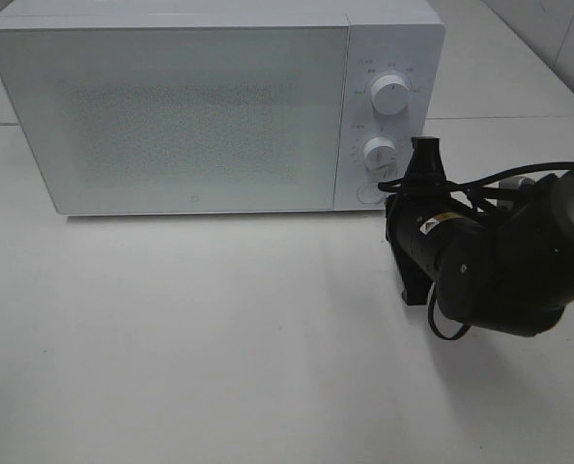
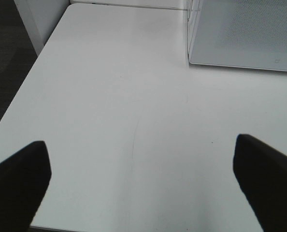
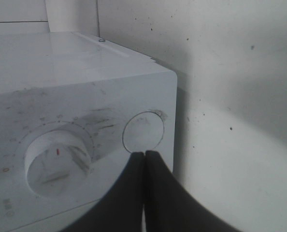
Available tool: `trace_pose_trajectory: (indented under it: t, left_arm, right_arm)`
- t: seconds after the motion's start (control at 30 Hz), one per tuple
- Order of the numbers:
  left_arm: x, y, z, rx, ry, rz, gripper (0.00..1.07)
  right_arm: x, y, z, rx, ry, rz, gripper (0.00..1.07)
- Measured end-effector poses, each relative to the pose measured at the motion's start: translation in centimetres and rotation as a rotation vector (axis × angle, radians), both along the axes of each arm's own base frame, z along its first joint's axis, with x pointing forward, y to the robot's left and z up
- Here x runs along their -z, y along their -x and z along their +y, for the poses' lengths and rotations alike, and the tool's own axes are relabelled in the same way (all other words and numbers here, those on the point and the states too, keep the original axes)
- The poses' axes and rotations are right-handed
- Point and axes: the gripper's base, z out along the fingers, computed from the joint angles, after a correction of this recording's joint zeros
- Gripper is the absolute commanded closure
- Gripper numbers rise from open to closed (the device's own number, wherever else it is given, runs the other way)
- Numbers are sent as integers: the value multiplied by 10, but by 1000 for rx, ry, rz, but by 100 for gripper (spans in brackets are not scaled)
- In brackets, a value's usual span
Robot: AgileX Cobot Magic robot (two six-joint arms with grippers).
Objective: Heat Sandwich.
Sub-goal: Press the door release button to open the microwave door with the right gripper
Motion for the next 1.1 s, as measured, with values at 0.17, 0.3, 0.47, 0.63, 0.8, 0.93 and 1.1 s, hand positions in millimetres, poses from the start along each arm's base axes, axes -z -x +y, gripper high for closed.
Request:
trace_pose_trajectory:
  t: [0.17, 0.3, 0.47, 0.63, 0.8, 0.93, 1.1]
  left_arm:
    - [0, 0, 0, 0, 0, 0, 9]
    - [0, 0, 0, 0, 0, 0, 9]
    - [0, 0, 0, 0, 0, 0, 9]
    - [0, 0, 0, 0, 0, 0, 9]
    - [0, 0, 0, 0, 0, 0, 9]
    - [0, 0, 0, 0, 0, 0, 9]
    - [0, 0, 0, 0, 0, 0, 9]
  right_arm:
    - [7, -17, 2, 9, -22, 0, 107]
    - [11, -30, 3, 15, -31, 3, 107]
    - [15, -43, 6, 13, -37, 2, 107]
    - [24, -51, 5, 25, -41, 25, 107]
    - [29, -55, 7, 32, -57, 48, 107]
    - [29, -56, 8, 33, -64, 51, 107]
    - [29, -57, 8, 37, -72, 57, 107]
